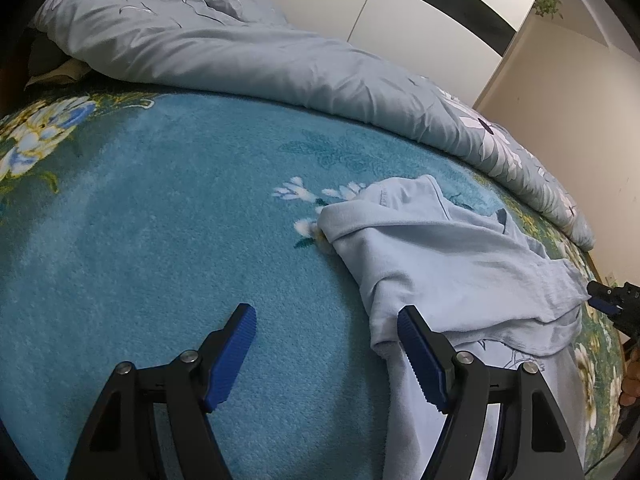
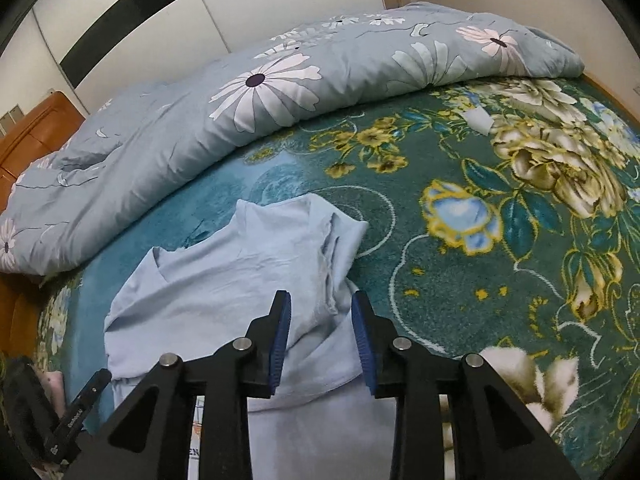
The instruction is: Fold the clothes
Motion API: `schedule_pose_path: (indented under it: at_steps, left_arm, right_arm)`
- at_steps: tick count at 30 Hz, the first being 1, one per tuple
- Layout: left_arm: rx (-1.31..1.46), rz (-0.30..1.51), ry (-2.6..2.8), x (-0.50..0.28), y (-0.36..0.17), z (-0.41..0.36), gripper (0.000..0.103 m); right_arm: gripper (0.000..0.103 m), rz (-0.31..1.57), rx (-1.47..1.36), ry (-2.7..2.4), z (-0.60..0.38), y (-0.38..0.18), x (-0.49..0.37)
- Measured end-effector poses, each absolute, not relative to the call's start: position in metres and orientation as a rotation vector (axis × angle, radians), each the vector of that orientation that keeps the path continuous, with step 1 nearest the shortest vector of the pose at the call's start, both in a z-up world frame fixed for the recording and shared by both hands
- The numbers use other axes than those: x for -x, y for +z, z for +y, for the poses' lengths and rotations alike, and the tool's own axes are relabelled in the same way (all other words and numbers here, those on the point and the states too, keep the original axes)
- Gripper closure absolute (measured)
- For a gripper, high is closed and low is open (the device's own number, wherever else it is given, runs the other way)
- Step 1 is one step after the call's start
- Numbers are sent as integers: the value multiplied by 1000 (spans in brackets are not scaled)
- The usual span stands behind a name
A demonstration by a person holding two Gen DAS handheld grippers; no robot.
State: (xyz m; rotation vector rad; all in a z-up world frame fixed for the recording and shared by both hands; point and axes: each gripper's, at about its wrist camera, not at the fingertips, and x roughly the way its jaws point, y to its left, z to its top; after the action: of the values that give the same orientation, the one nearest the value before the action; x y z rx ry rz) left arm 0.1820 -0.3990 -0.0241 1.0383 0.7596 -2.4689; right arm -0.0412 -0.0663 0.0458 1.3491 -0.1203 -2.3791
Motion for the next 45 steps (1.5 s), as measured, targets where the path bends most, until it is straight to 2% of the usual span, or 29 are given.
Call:
schedule_pose_path:
  at_steps: [5,6,7,8,11,16,28,36,41,45]
  left_arm:
    - [-1038,761,-2467,-182,-24,-399,26]
    - [-1038,761,-2468,-182,-24,-399,26]
    - [-1038,761,-2468,-182,-24,-399,26]
    - [-1039,762,-2468,-182,-23,-399,26]
    - [-1039,763,-2468,-182,-23,-399,26]
    - [-1036,780,-2469,-183,-23,-400,26]
    - [-1025,850,-2474,-187,-23,-407,26]
    - [-992,977,-2471,-193,-23,-417,26]
    - [-971,962,-2491,-195,-18,-414,26]
    - [-948,940,-2523,-196,-12,-410,26]
  right_arm:
    - [72,-130,-1334,-2366,-70,45,40]
    - [76,-119,-1324,-2373,-73,46,39]
    - [92,-103,-1319,-2381,-75,47,38]
    - [97,-86,-1318,-2379,-78,47,37]
    - [99,-80,-1275,-2373,-82,56,31]
    - [99,-149,-1157,-2367,-76,77,16]
    - [99,-340,-1431,-2381,-30,8,34]
    - [99,-107,-1422,-2433,-42,17,34]
    - [95,-41,-1441,-2539,-30,25,31]
    - [94,-73,-1318,-2592,-32,56,18]
